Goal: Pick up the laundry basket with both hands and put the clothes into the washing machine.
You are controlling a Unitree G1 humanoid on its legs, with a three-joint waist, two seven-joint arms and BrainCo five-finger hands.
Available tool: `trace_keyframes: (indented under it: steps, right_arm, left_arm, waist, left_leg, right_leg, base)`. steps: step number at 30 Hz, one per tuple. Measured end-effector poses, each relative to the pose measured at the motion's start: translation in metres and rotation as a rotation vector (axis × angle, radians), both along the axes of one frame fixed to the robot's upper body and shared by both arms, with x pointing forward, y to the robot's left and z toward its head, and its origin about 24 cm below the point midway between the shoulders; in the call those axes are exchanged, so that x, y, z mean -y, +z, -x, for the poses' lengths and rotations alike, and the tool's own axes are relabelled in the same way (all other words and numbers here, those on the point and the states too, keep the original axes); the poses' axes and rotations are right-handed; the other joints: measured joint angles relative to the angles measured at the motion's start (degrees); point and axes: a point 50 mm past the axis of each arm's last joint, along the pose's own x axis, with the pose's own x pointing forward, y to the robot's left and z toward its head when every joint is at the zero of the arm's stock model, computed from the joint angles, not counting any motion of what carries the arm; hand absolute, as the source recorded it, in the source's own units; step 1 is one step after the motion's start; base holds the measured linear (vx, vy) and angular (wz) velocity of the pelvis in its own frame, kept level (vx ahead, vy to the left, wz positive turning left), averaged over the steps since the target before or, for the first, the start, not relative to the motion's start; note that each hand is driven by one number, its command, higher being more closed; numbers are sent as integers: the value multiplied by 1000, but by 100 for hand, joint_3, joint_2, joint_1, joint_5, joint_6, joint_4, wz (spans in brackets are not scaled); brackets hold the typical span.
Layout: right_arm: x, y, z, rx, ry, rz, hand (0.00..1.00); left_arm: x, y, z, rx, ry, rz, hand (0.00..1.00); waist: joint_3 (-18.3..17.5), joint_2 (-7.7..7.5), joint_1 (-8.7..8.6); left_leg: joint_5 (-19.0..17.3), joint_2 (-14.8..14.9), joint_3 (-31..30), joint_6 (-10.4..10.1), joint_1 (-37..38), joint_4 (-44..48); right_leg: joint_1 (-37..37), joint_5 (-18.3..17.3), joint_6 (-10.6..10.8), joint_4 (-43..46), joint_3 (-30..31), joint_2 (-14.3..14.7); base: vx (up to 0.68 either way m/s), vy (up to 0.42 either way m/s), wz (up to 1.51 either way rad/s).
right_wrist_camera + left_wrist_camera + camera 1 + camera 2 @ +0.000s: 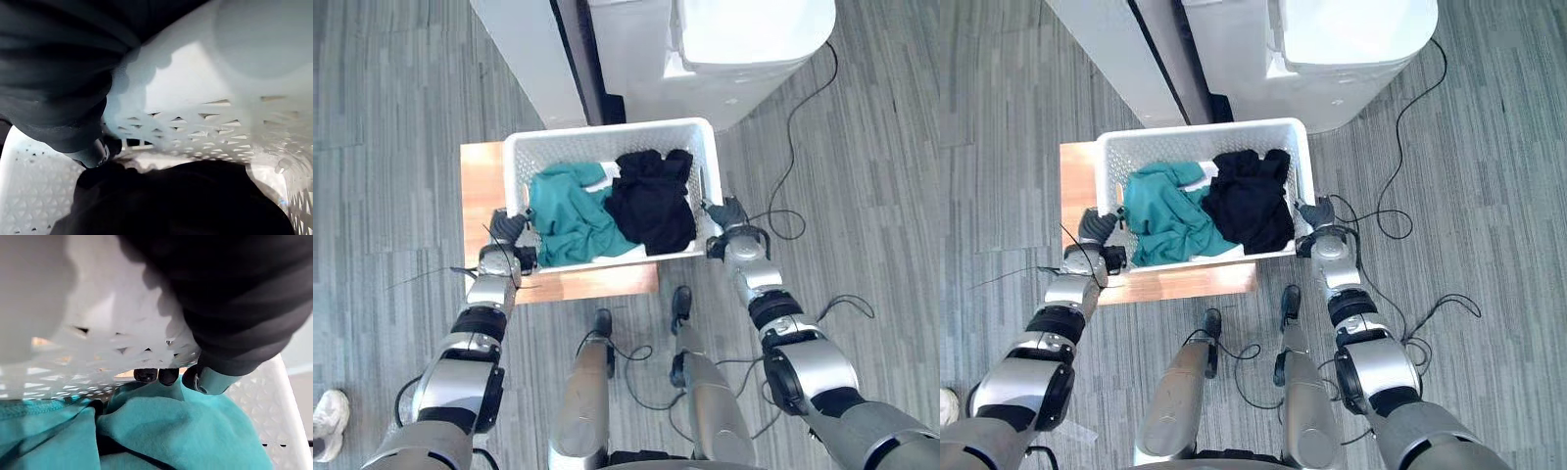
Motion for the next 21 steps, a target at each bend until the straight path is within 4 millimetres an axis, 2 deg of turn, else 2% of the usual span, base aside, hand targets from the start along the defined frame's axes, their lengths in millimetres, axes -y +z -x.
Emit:
trace_keyframes:
  steps: [2, 3, 7, 9, 11, 12, 13, 17, 19, 20, 21]
  right_arm:
    - [6, -12, 7, -35, -13, 0, 100]
    - [6, -14, 12, -28, -7, -12, 100]
    - [14, -14, 30, 36, 21, -3, 100]
    - [20, -9, 43, 96, 23, 0, 100]
    - [23, -12, 54, 108, 19, -8, 100]
    - [28, -17, 64, 106, 16, -15, 100]
    - [31, -17, 68, 109, 9, -21, 100]
    - [55, -17, 98, 153, -46, -41, 100]
    - [67, -18, 116, 172, -79, -40, 100]
    - [77, -39, 148, 96, -113, -35, 100]
    - [78, -40, 154, 91, -117, -33, 100]
  left_arm:
    - [5, -16, 11, -27, -17, 61, 100]
    - [4, -24, 21, -33, -16, 81, 100]
    - [8, -34, 43, -14, -53, 150, 100]
    - [9, -34, 53, 23, -69, 176, 100]
    - [10, -37, 61, 31, -90, 196, 100]
    - [12, -40, 68, 26, -108, 206, 100]
    - [15, -40, 69, 32, -119, 213, 100]
    - [34, -43, 81, 60, -164, 281, 100]
    - [46, -45, 86, 68, -191, 321, 100]
    - [61, -75, 123, -25, -159, 391, 100]
    - [63, -75, 127, -27, -162, 393, 100]
  waist:
    - [-4, 62, -25]
    - [-5, 71, -107]
    - [-158, 103, -220]
    - [-379, 114, -325]
    - [-611, 114, -404]
    - [-889, 112, -480]
    - [-934, 115, -495]
    - [-1333, 109, -712]
    - [-1372, 110, -787]
    - [-1471, 120, -751]
    - [-1511, 156, -802]
  left_leg:
    - [22, -4, 2, -32, 274, -172]
    - [36, -5, 3, -52, 450, -248]
    - [45, 69, 10, -76, 913, -451]
    - [45, 103, 13, -78, 1117, -586]
    - [45, 125, 40, -78, 1266, -729]
    - [47, 152, 101, -81, 1391, -838]
    - [47, 167, 143, -82, 1486, -883]
    - [0, 226, 351, -91, 1847, -1050]
    - [-199, 351, 506, -108, 1977, -821]
    - [-606, 377, -244, 174, 1996, 587]
    - [-629, 373, -277, 184, 2022, 629]
  right_leg:
    - [159, -55, -8, 43, 0, 10]
    - [295, -86, -20, 46, -21, 27]
    - [671, -236, -47, 61, -73, 108]
    - [821, -310, -55, 40, -75, 179]
    - [915, -333, -61, -14, -53, 191]
    - [969, -348, -68, -52, -20, 217]
    - [1051, -348, -68, -81, 2, 232]
    - [1251, -418, -80, -104, 173, 338]
    - [1384, -470, -77, -80, 340, 475]
    - [1468, -799, -117, 468, 1283, 877]
    - [1465, -817, -89, 398, 1404, 912]
  base:
    - [50, -29, -4]
    - [66, -24, 1]
    - [74, -22, 4]
    - [83, -26, -1]
    - [91, 1, -11]
    - [109, 26, -16]
    - [126, 30, -21]
    - [75, 13, -27]
    - [20, 32, -127]
    - [-10, 88, -237]
    - [-10, 80, -232]
